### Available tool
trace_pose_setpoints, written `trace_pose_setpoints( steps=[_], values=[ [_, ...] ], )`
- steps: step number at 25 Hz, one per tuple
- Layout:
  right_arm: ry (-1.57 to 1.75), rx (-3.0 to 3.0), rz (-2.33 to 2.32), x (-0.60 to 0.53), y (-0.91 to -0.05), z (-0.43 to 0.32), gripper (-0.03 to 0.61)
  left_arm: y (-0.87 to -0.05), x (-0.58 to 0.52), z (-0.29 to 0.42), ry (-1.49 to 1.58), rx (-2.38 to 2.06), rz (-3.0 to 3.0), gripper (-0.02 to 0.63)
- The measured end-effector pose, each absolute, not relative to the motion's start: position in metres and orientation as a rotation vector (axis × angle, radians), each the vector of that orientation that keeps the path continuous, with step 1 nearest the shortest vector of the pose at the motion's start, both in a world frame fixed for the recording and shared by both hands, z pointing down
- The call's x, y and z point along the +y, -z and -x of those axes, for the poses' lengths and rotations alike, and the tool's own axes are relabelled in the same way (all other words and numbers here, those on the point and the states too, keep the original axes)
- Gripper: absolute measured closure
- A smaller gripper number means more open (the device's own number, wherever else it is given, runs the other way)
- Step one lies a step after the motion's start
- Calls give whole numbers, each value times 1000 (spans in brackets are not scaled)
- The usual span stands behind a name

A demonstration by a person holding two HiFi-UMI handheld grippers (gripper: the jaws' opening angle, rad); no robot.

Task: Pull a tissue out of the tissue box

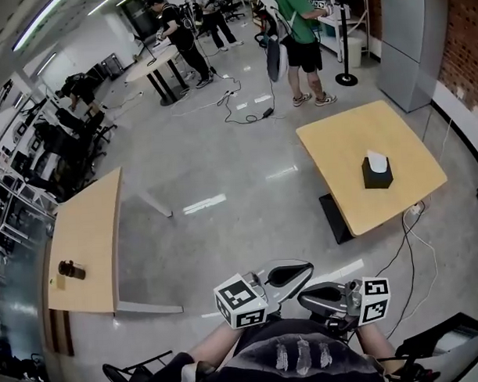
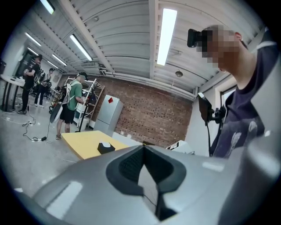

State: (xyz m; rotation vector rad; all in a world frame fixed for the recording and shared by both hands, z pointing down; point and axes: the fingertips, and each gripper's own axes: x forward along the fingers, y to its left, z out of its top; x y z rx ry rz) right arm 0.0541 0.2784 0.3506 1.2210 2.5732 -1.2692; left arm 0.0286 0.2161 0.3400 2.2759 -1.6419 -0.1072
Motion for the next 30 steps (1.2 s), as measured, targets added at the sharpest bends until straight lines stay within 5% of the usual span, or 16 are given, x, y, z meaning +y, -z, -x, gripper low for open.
trace_pose_setpoints(
  steps=[16,30],
  values=[
    [1203,2668,-1447,272,-359,-16,580,-339,174,-38,117,-1342,-2450,612],
    [1267,2844,-1586,302,-370,94,580,-356,191,49,12,-992,-2538,612]
  ],
)
